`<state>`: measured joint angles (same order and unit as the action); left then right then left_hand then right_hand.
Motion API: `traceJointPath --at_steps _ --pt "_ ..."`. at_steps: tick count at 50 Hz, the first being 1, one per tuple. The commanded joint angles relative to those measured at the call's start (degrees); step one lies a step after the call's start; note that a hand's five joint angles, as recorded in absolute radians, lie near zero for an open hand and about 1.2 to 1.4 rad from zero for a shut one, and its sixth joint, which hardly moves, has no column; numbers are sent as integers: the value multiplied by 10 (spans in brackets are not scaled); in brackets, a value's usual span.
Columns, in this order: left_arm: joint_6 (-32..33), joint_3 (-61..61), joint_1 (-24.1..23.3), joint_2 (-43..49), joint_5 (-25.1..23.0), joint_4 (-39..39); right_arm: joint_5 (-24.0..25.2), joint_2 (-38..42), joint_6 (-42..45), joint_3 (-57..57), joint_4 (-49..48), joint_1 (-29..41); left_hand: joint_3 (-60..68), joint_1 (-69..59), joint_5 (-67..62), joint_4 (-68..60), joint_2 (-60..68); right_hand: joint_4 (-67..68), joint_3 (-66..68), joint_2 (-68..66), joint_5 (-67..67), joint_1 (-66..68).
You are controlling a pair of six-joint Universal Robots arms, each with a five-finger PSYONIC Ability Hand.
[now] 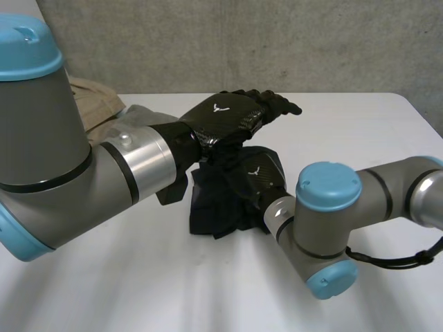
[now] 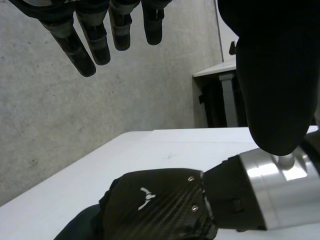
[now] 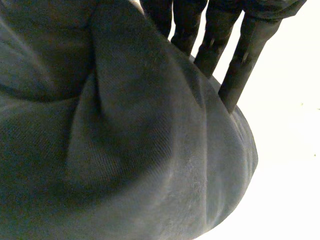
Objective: Fold the laundry.
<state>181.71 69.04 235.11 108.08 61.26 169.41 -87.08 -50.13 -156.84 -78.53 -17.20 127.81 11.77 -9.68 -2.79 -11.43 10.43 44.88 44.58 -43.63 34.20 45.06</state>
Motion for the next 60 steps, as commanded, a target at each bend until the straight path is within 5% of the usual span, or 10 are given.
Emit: traceJointPath --at_steps 1,9,17,27,37,41,52,60 --pt "-1 8 9 -15 7 1 -23 -86 -64 -14 94 -15 -18 -3 28 14 -4 -251 -248 238 -244 -253" --pt "-1 24 21 -30 4 7 -27 -178 -222 -43 211 -80 -18 -3 28 14 -4 -349 -346 336 -342 -351" --pt "-2 39 30 -37 3 16 -2 -180 -378 -115 237 -109 -18 -3 28 14 -4 -349 -346 336 -342 -351" --pt "-4 52 28 -37 3 34 13 -116 -398 -131 134 -99 -18 -3 28 14 -4 -349 -346 336 -342 -351" --pt "-4 65 30 -45 2 37 -31 -35 -385 -72 88 -59 -18 -3 28 14 -4 -349 -346 336 -342 -351" --pt "-7 74 35 -50 2 44 -63 -8 -385 -37 67 -58 -18 -3 28 14 -4 349 352 -362 356 347" --pt "-9 97 47 -57 2 62 -30 15 -378 41 30 -121 -18 -3 28 14 -4 351 354 -364 358 349" --pt "-21 92 51 -60 1 73 -32 117 -323 230 37 -233 -18 -3 28 14 -4 351 354 -364 358 349"
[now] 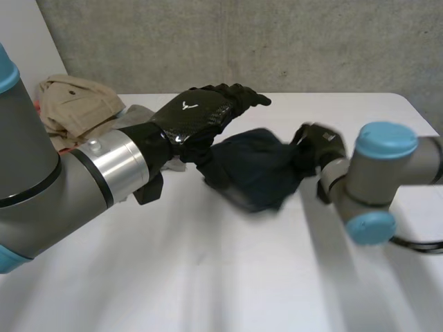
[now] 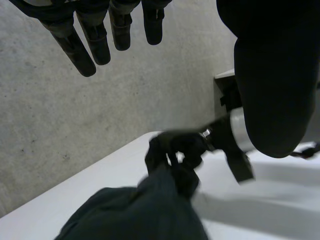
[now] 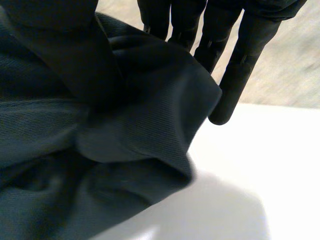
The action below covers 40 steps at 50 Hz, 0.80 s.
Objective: Fold the laundry.
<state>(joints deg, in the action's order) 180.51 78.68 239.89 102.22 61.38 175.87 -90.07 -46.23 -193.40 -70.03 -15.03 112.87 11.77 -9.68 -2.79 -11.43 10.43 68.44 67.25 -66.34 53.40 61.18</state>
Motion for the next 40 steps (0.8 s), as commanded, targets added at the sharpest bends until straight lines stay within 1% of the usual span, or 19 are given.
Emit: traceJointPath --at_steps 1,3,4,7,8,11,12,16,22,27,35,36,37,38,40 --pt "-11 -5 2 -3 0 11 -3 91 47 167 22 -92 -18 -3 28 14 -4 116 128 -137 166 188" --pt "-16 -9 2 -2 0 15 -6 118 56 215 35 -110 -18 -3 28 14 -4 116 128 -137 166 188" --pt "-20 -12 1 -2 0 21 -15 146 59 266 46 -128 -18 -3 28 14 -4 116 128 -137 166 188" --pt "-26 -15 0 0 0 26 -32 189 59 345 72 -156 -18 -3 28 14 -4 116 128 -137 166 188" --pt "-31 -17 -1 0 0 28 -39 218 60 397 95 -174 -18 -3 28 14 -4 116 128 -137 166 188" --pt "-35 -20 -4 0 1 30 -43 262 62 479 129 -200 -18 -3 28 14 -4 116 128 -137 166 188" --pt "-35 -20 -6 0 1 30 -44 291 63 533 149 -216 -18 -3 28 14 -4 116 128 -137 166 188" --pt "-35 -22 -7 2 1 30 -46 348 62 633 175 -256 -18 -3 28 14 -4 116 128 -137 166 188" --pt "-34 -28 -8 12 3 31 -59 352 55 619 149 -302 -18 -3 28 14 -4 116 128 -137 166 188" --pt "-33 -36 -14 25 4 28 -79 358 28 623 140 -335 -18 -3 28 14 -4 116 128 -137 166 188" --pt "-33 -47 -29 33 11 28 -60 357 16 605 154 -342 -18 -3 28 14 -4 116 128 -137 166 188" --pt "-33 -47 -31 34 12 28 -58 355 9 603 159 -342 -18 -3 28 14 -4 67 79 -88 117 140" --pt "-33 -47 -33 34 13 28 -56 352 1 600 166 -342 -18 -3 28 14 -4 -180 -168 159 -129 -107" --pt "-33 -46 -35 33 14 27 -51 345 -14 592 180 -343 -18 -3 28 14 -4 -584 -572 563 -534 -512" --pt "-32 -44 -36 32 15 27 -47 337 -24 581 192 -343 -18 -3 28 14 -4 -584 -572 563 -534 -512"
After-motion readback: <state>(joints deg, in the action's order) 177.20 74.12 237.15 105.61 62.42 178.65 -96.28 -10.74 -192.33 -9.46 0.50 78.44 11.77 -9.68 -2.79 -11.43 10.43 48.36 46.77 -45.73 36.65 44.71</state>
